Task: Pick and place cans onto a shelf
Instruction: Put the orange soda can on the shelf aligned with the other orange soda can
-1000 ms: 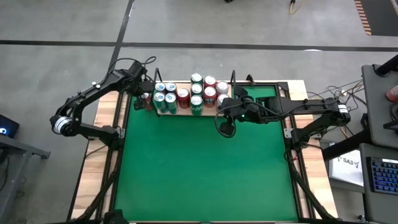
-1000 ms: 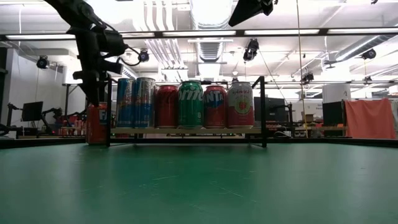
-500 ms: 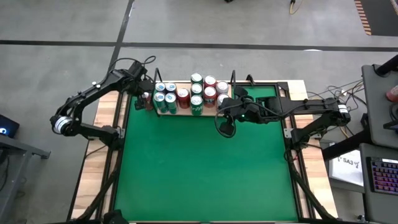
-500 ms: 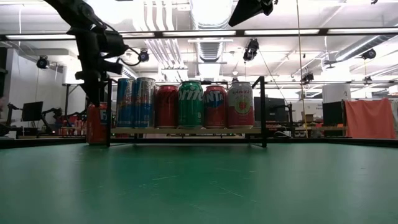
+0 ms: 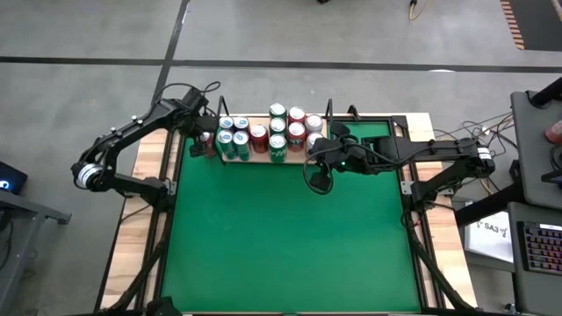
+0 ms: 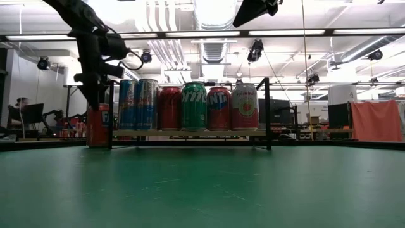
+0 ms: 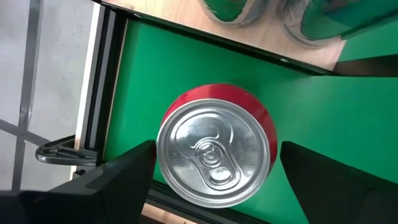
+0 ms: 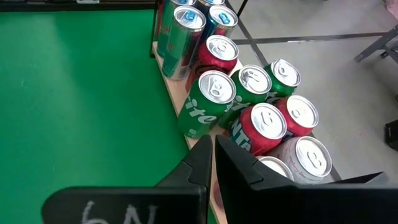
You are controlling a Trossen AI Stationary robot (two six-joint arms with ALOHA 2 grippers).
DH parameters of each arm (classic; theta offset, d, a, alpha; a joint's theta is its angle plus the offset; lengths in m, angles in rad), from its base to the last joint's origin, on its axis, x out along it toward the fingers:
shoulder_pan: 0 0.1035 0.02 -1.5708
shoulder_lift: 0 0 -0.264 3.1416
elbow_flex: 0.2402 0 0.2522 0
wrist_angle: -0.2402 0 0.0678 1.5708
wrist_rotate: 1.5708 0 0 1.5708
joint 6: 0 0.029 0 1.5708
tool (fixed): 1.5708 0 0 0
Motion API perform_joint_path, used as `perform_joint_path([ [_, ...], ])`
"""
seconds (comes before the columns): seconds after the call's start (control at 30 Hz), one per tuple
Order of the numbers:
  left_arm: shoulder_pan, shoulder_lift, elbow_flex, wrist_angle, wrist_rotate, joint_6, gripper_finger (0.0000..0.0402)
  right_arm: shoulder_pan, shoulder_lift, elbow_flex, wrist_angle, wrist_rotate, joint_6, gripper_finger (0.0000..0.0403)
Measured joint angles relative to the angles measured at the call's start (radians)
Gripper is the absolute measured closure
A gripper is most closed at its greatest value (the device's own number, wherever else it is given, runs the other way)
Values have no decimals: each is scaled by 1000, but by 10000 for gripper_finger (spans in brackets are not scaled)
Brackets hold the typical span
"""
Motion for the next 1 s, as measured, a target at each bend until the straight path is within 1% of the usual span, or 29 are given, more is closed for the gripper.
perform_joint_path([
  [0.37, -1, -1, -46, 56, -4, -7, 77, 0, 0, 0, -10, 0, 2, 390],
  [0.47, -4, -3, -47, 54, -16, -7, 89, 0, 0, 0, -12, 0, 2, 390],
  [0.6, -4, -3, -30, 31, -57, -8, 121, 0, 0, 0, -16, 0, 2, 390],
  [0.73, -4, -3, -17, 14, -63, -28, 125, 0, 0, 0, -16, 0, 2, 390],
  [0.87, -5, -4, 26, -44, -77, -61, 125, 0, 0, 0, -16, 0, 12, 390],
  [1.0, -4, -13, 118, -126, -85, -109, 125, 0, 0, 0, -18, 0, 19, 390],
])
